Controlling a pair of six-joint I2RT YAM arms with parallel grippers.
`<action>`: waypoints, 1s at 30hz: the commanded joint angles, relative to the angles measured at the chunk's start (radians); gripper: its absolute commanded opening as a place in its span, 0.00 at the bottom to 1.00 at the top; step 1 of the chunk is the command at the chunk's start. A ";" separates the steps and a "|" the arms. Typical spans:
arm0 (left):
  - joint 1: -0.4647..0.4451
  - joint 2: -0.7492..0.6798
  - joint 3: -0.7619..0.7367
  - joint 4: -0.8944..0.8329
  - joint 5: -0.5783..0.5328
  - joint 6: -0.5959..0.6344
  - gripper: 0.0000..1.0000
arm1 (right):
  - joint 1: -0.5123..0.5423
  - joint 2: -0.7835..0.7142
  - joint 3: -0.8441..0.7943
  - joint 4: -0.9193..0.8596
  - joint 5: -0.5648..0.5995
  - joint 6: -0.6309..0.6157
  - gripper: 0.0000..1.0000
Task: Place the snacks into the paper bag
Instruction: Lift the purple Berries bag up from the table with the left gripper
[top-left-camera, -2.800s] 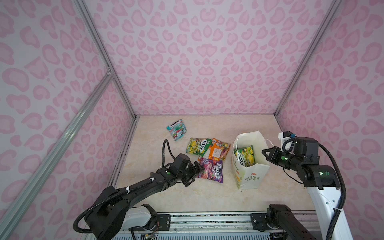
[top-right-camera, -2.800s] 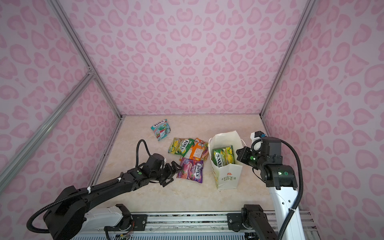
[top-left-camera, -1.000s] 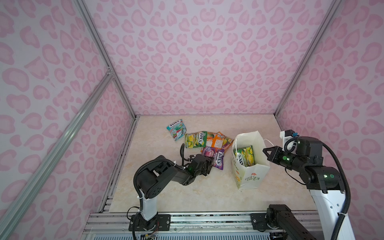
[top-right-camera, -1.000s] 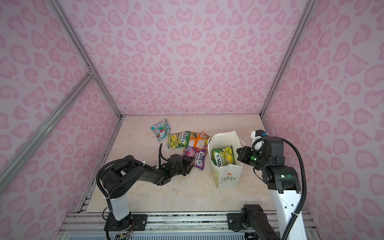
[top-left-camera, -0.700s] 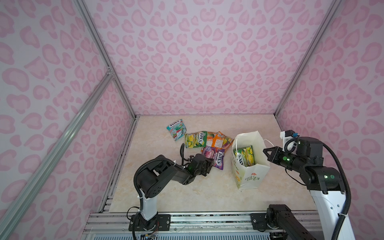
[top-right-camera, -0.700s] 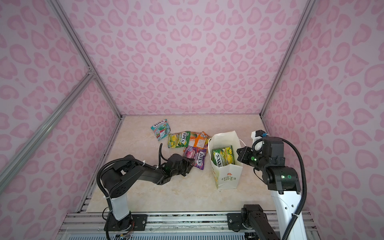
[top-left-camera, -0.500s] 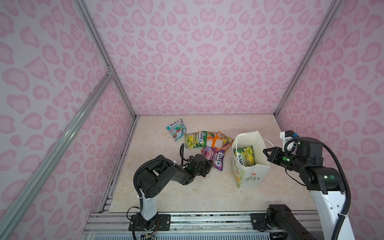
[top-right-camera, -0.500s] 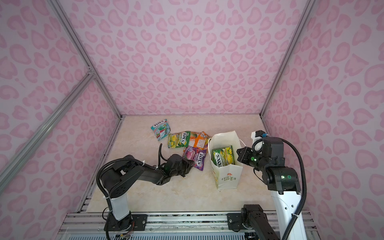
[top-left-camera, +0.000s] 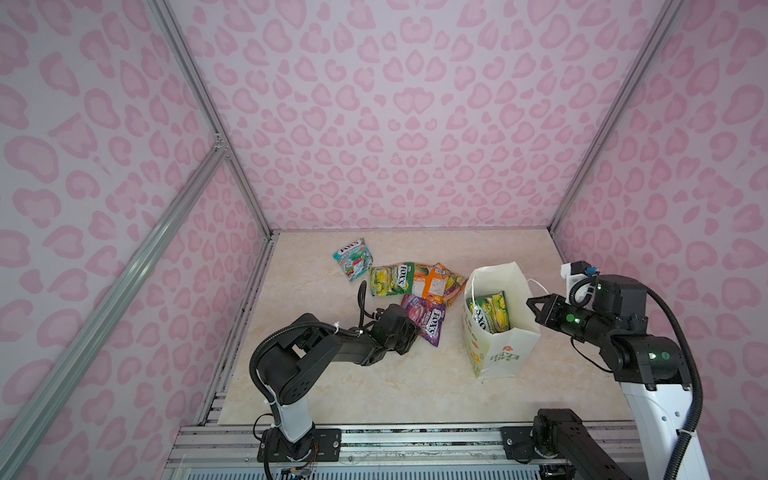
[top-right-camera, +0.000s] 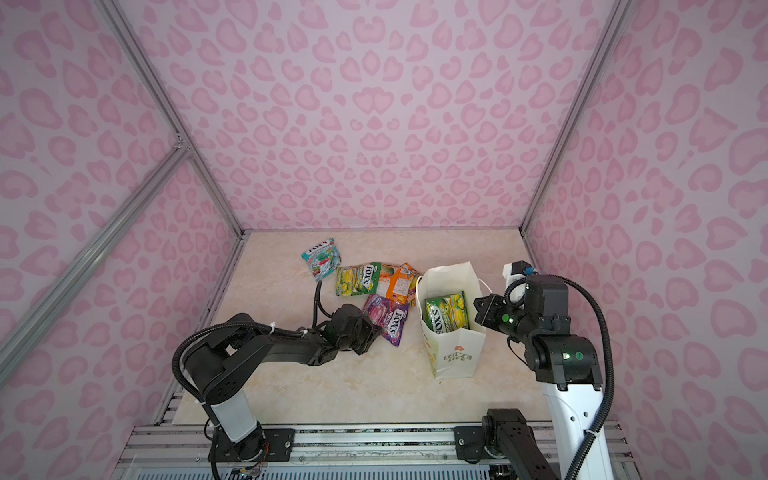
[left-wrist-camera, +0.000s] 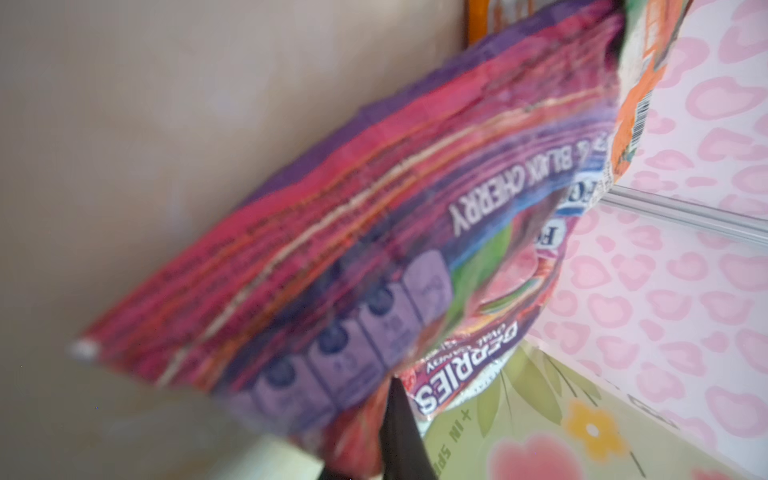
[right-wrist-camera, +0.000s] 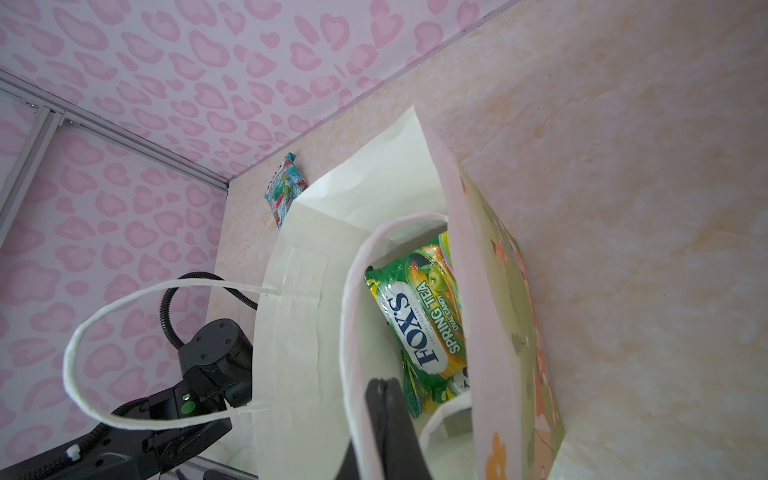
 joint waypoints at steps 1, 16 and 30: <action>0.000 -0.066 0.019 -0.146 -0.008 0.103 0.03 | 0.001 -0.005 -0.007 0.008 0.008 -0.002 0.00; 0.003 -0.305 0.149 -0.489 -0.122 0.340 0.03 | 0.000 -0.001 -0.010 0.014 0.010 -0.001 0.00; 0.041 -0.469 0.314 -0.736 -0.148 0.582 0.03 | -0.001 -0.002 -0.008 0.020 0.012 -0.001 0.00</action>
